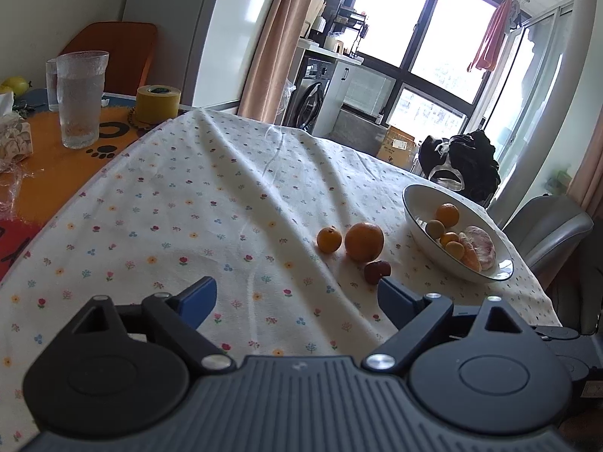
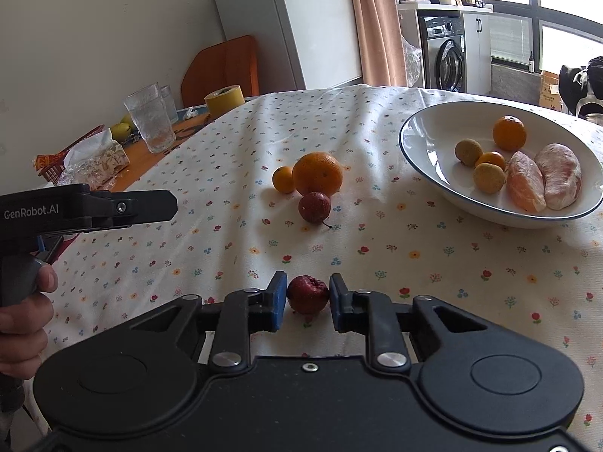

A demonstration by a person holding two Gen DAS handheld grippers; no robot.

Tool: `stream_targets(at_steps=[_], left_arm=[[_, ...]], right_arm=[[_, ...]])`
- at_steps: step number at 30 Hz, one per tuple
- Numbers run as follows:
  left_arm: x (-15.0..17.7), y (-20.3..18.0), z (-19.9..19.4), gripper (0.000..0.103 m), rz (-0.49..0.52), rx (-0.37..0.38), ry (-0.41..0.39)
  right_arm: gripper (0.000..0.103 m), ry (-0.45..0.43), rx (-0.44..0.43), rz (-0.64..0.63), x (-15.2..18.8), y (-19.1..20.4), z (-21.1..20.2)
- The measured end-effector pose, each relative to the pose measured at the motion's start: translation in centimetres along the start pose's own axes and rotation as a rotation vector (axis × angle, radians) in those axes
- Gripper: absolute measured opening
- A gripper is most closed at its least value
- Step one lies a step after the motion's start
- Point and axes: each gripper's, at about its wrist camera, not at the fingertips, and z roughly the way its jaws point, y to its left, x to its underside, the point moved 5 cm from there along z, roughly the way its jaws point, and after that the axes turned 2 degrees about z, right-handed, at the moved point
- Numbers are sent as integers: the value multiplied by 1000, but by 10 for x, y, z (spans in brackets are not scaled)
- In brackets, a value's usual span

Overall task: Organize fruits
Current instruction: 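Close the right tool on a red plum while the left tool grasps another red plum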

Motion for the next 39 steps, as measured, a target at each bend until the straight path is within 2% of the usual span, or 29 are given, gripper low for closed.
stream_targets(at_steps=[5, 13, 29, 36, 39], left_arm=[[-1, -8, 9, 88, 16, 0, 4], [-9, -22, 24, 68, 13, 16, 15], [-11, -54, 54, 55, 55, 61, 57], [-9, -66, 71, 47, 57, 57, 87], [-8, -71, 78, 43, 68, 25, 96]], right_arm=[[22, -18, -13, -6, -5, -4, -6], [22, -44, -8, 8, -19, -20, -14], [22, -79, 14, 28, -33, -48, -25], [22, -100, 12, 44, -41, -65, -29], [22, -107, 10, 51, -43, -72, -31]])
